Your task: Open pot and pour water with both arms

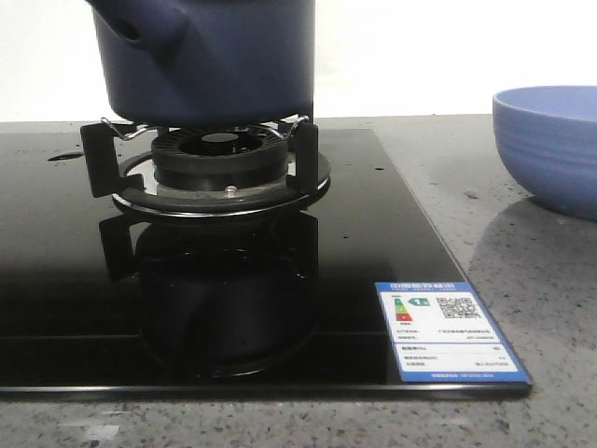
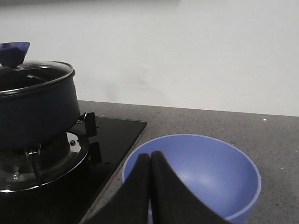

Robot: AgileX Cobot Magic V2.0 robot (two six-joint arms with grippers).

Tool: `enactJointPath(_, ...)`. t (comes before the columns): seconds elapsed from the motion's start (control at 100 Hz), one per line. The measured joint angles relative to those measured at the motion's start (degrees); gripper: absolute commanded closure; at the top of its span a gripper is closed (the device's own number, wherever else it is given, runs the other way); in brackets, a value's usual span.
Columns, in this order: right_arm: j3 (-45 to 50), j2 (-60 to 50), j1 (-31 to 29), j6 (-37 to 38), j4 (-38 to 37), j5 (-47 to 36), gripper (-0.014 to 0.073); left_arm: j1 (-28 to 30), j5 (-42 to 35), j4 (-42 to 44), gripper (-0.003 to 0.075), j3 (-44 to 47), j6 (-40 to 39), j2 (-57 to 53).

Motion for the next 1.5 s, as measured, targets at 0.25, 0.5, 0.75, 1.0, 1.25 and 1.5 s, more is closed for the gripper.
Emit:
enactJointPath(0.25, 0.00, 0.00, 0.00, 0.00, 0.20, 0.00, 0.0655, 0.00, 0.03, 0.00, 0.0741, 0.00, 0.00, 0.00)
enactJointPath(0.5, 0.00, 0.00, 0.00, 0.00, 0.32, 0.00, 0.0655, 0.10, 0.39, 1.84, 0.0741, 0.00, 0.00, 0.00)
enactJointPath(0.75, 0.00, 0.00, 0.00, 0.00, 0.32, 0.00, 0.0655, 9.43, 0.82, 17.16, 0.0741, 4.52, -16.21, 0.00)
enactJointPath(1.0, 0.00, 0.00, 0.00, 0.00, 0.32, 0.00, 0.0655, 18.24, 1.47, 20.16, 0.0741, 13.81, -25.09, -1.56)
enactJointPath(1.25, 0.00, -0.09, 0.00, -0.03, 0.32, 0.00, 0.0655, 17.05, 2.70, 20.02, 0.0741, 13.71, -25.85, -1.56)
enactJointPath(1.5, 0.00, -0.09, 0.00, -0.03, 0.32, 0.00, 0.0655, 16.80, 2.83, 19.03, 0.0741, 13.71, -25.88, -1.56)
